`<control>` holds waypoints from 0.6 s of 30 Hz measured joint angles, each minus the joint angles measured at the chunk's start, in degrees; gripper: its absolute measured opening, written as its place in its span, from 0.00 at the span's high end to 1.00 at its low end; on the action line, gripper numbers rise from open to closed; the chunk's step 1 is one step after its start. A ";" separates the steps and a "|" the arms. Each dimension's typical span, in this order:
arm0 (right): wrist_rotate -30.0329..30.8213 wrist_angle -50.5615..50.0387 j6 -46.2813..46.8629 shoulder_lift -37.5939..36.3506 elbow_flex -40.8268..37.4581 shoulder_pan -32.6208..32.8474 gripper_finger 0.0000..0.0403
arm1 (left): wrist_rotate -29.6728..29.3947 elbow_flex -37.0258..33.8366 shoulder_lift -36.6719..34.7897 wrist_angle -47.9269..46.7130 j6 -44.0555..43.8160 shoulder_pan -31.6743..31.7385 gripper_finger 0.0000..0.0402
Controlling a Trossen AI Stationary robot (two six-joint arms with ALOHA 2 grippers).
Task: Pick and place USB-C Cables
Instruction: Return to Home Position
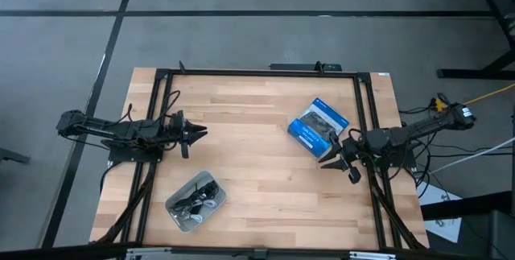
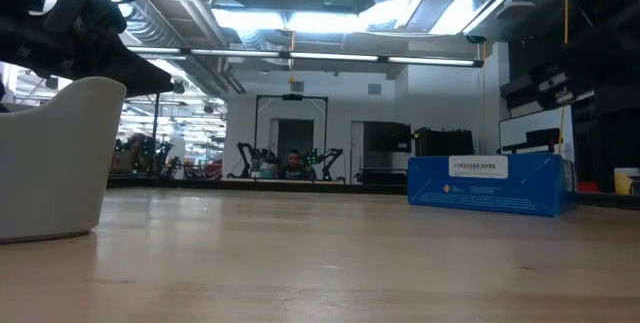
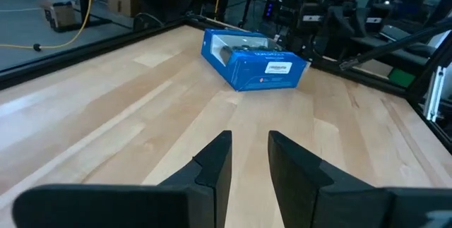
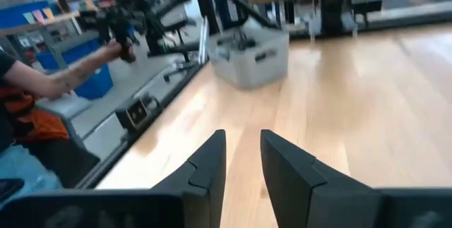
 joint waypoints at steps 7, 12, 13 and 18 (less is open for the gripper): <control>-0.12 -11.08 -0.48 -9.44 -0.07 0.00 0.77 | 1.88 0.00 0.00 -0.11 -0.40 0.02 0.79; -0.13 -16.10 -3.21 -15.65 0.24 0.00 0.77 | 5.14 0.00 -0.01 -0.22 -0.66 0.01 0.79; -0.32 -16.88 -3.88 -16.43 0.64 0.00 0.77 | 5.49 0.00 -0.02 -0.20 -0.74 0.01 0.79; 1.79 -20.07 -5.39 -19.33 1.57 0.01 0.77 | 5.57 -0.01 -0.01 -0.15 -0.67 0.00 0.78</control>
